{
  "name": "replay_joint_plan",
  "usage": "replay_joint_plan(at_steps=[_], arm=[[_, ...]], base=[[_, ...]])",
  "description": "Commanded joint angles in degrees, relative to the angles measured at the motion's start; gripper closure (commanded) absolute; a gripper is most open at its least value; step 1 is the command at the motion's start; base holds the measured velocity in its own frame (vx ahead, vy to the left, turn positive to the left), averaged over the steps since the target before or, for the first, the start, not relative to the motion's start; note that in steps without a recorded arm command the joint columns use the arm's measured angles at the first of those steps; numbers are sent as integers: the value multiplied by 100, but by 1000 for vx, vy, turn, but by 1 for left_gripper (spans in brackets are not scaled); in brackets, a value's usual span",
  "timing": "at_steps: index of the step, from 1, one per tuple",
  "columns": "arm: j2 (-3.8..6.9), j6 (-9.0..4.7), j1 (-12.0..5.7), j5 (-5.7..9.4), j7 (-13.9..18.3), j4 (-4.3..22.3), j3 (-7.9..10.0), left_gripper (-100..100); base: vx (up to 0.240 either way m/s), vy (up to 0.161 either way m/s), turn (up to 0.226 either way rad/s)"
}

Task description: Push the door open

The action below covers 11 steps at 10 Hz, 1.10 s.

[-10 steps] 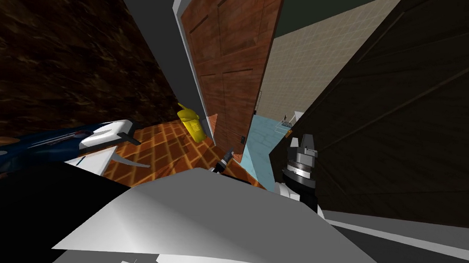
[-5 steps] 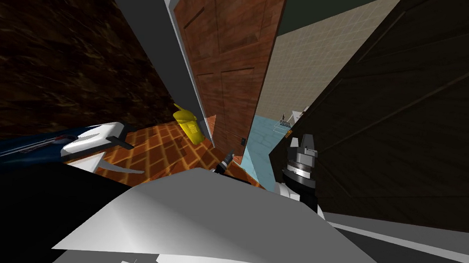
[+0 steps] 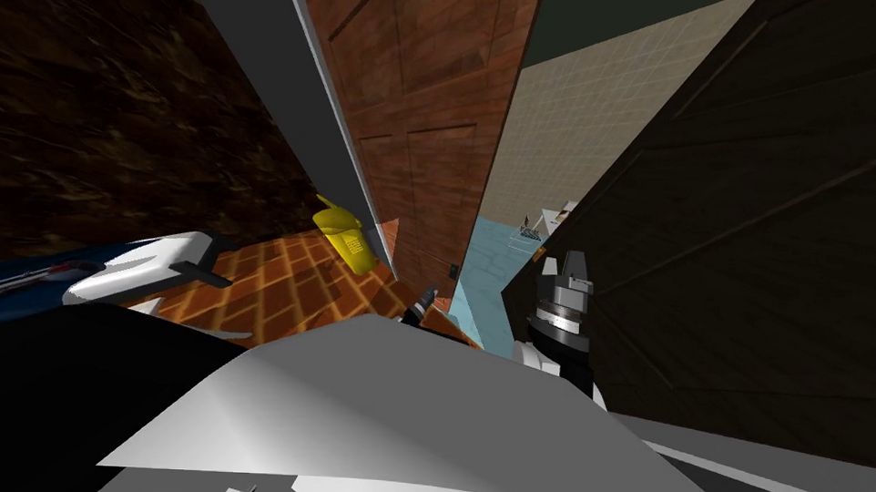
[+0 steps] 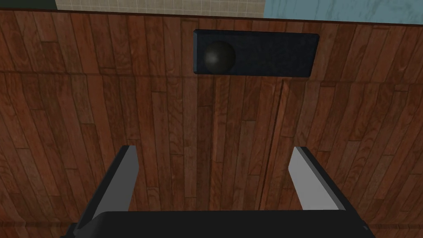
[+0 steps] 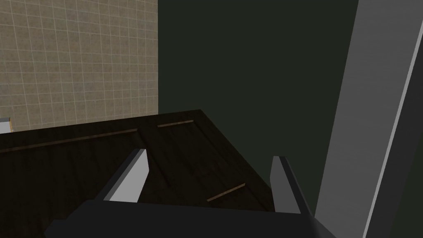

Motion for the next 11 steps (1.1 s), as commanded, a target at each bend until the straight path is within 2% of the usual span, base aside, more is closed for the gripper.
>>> replay_joint_plan(at_steps=[1,6,8,9,10,11], arm=[[-11,-3,-42,11,-16,50,31,-100],[-106,-36,-175,52,-66,246,142,-100],[-148,-44,-207,62,-78,293,169,-100],[-134,-40,-194,59,-74,272,159,-100],[-134,-40,-194,59,-74,272,159,100],[-134,-40,-194,59,-74,272,159,100]], base=[[229,-72,-35],[184,-110,-35],[197,-50,-24],[70,-17,7],[-14,1,-1],[-25,6,-14]])
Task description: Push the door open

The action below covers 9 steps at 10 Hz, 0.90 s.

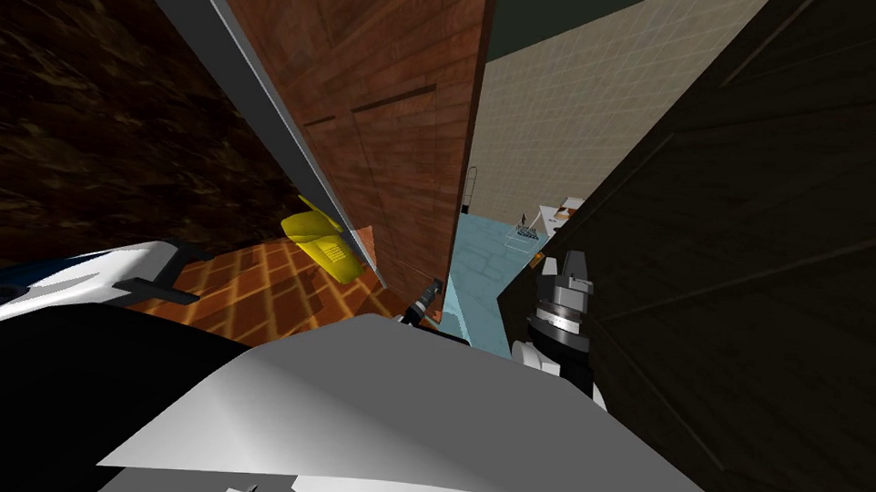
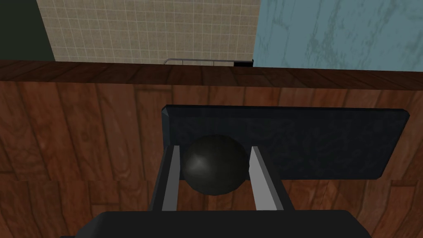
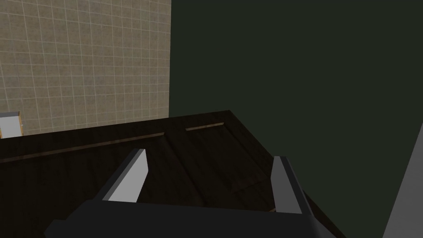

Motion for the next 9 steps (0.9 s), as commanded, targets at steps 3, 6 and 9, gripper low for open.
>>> replay_joint_plan(at_steps=[3,6,9], arm=[[1,-4,6,1,2,-1,0,100],[51,14,-14,43,-50,45,116,100],[98,15,-62,115,-133,96,311,100]], base=[[-11,3,2],[88,-40,28],[165,-101,44]])
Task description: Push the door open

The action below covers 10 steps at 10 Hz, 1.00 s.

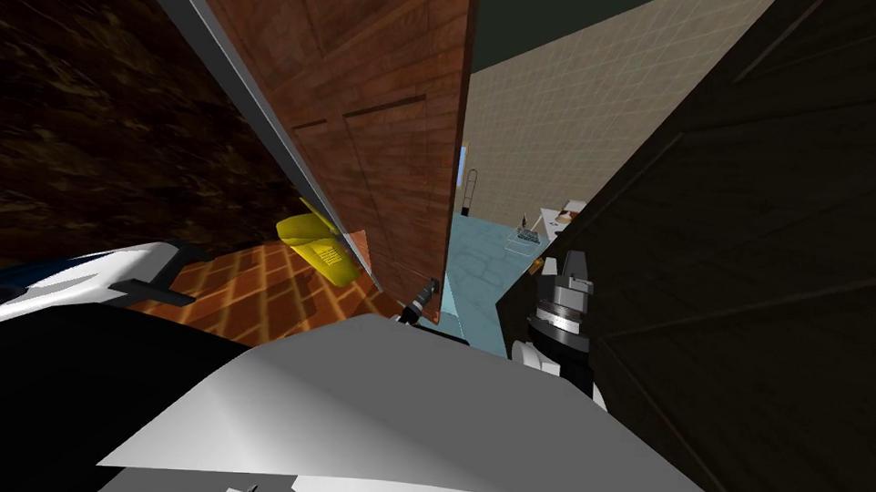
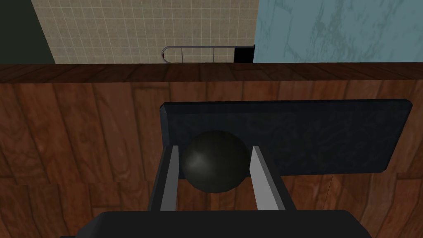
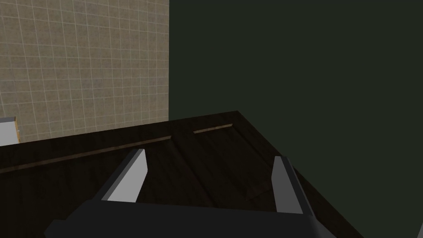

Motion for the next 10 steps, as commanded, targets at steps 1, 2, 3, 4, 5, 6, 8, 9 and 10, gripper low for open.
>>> replay_joint_plan(at_steps=[1,2,3,4,5,6,8,9,10], arm=[[26,-88,-126,63,-56,142,172,100],[36,-87,-147,94,-92,164,257,100],[41,-87,-157,110,-110,176,299,100],[44,-86,-180,144,-150,200,391,100],[46,-86,-204,179,-190,224,485,100],[54,-53,-125,175,-140,113,409,-100],[46,-47,-103,188,-139,88,416,-100],[29,-40,-80,201,-137,62,423,-100],[-8,-30,-45,220,-135,23,433,-100]], base=[[174,-100,52],[162,-84,53],[138,-58,59],[153,-55,82],[191,-89,131],[-46,-86,129],[-216,-41,33],[-209,-22,74],[-192,-41,78]])
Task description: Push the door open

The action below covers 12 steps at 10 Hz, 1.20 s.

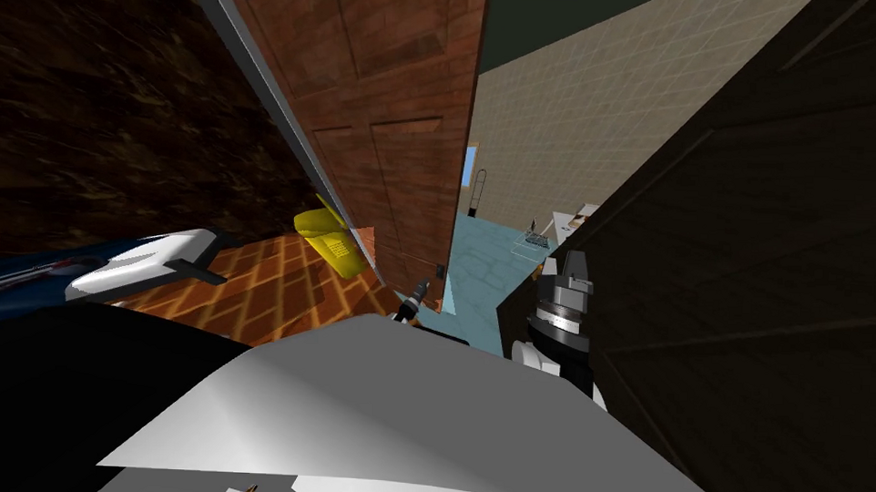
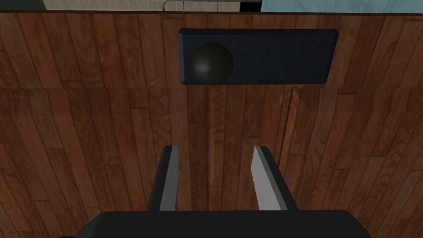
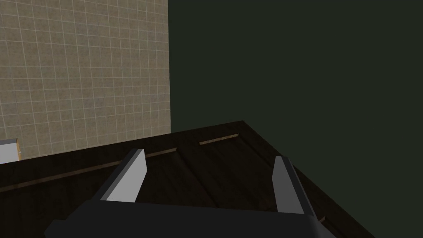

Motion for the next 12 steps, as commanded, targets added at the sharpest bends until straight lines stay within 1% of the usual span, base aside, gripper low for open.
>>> replay_joint_plan(at_steps=[1,2,3,4,8,10,12], arm=[[-50,12,37,23,4,-41,13,-100],[-109,20,66,39,6,-74,21,-100],[-75,10,40,31,6,-41,19,-100],[-48,-15,32,39,-5,-14,40,-100],[-35,-72,2,55,-33,48,85,-100],[-59,-107,-15,63,-50,84,112,-100],[-107,-139,-32,72,-65,120,138,-100]], base=[[-258,-43,81],[-243,-58,72],[-97,-31,14],[89,-38,-32],[197,-41,-19],[205,-47,-22],[198,-37,-25]])
